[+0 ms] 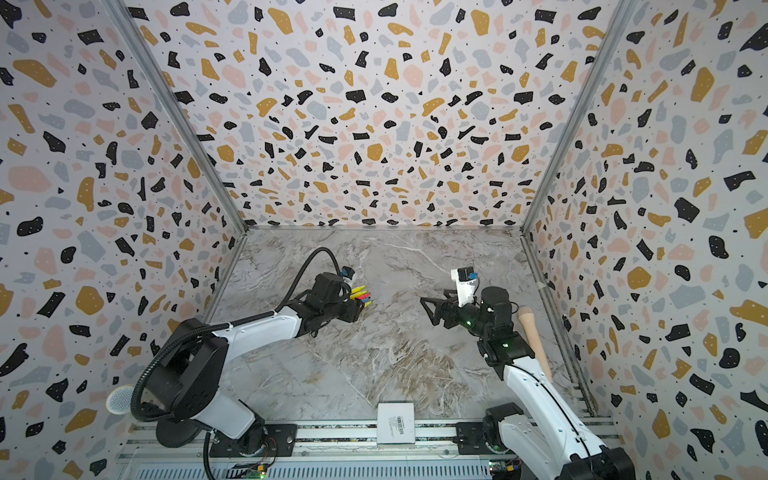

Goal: Insert the pens into the pen caps
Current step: 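Reach the left gripper down over the yellow-green highlighter while the right arm rises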

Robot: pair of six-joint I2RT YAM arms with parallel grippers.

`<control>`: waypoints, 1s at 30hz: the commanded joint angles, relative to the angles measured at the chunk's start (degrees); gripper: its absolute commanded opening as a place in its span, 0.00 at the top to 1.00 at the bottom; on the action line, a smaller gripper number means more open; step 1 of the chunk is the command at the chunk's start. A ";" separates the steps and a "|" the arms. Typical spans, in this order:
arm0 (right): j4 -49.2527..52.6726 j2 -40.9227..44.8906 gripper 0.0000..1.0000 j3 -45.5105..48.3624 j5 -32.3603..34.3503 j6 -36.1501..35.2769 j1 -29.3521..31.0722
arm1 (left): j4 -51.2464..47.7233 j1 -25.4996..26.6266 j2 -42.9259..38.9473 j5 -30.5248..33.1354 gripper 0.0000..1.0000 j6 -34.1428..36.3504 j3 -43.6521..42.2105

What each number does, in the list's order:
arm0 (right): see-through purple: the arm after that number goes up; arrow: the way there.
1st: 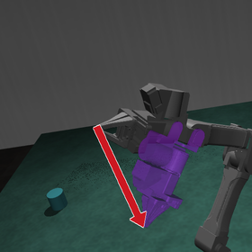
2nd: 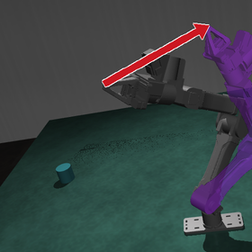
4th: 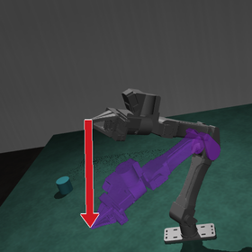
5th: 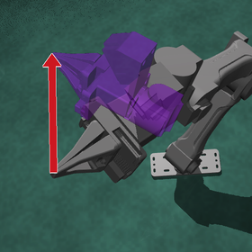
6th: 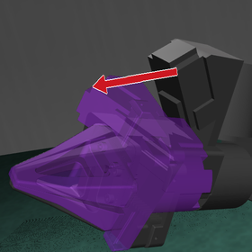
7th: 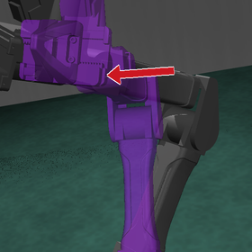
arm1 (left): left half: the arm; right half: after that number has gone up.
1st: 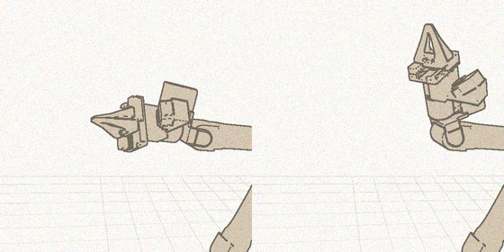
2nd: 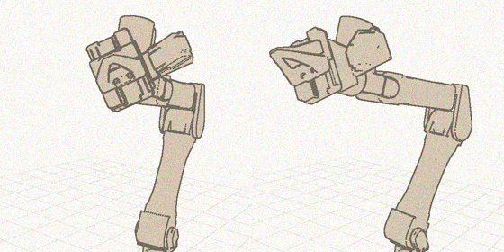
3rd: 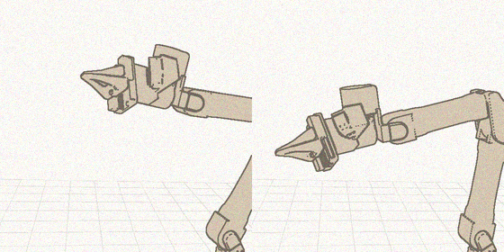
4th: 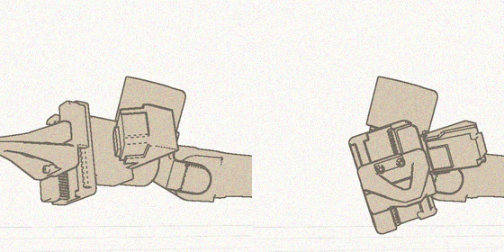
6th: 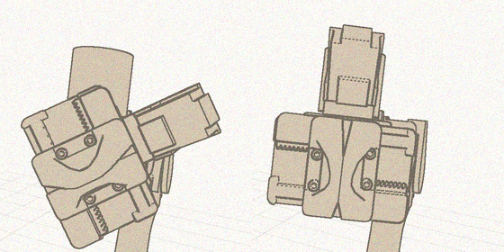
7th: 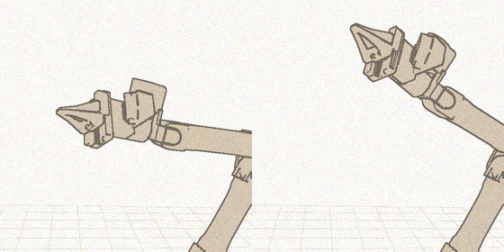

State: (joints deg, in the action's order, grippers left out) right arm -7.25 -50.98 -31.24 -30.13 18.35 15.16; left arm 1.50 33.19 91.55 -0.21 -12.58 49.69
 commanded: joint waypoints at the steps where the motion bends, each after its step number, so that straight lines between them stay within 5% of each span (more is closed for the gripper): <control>1: 0.83 0.05 0.09 0.21 -1.76 -1.68 0.40 | -2.17 0.38 1.40 -0.41 0.41 1.78 1.60; 8: -0.36 -0.95 0.11 0.88 -2.05 -1.70 0.75 | -2.88 0.47 4.41 -0.33 0.50 2.78 3.82; 30: -0.84 -0.62 0.12 1.54 -1.51 -1.39 0.84 | -5.28 0.48 11.68 0.03 0.55 5.19 9.66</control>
State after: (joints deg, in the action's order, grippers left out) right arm -7.51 -52.42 -29.91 -31.46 17.45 15.77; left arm -2.90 33.23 102.83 -0.14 -8.34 58.02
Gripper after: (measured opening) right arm 0.878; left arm 0.450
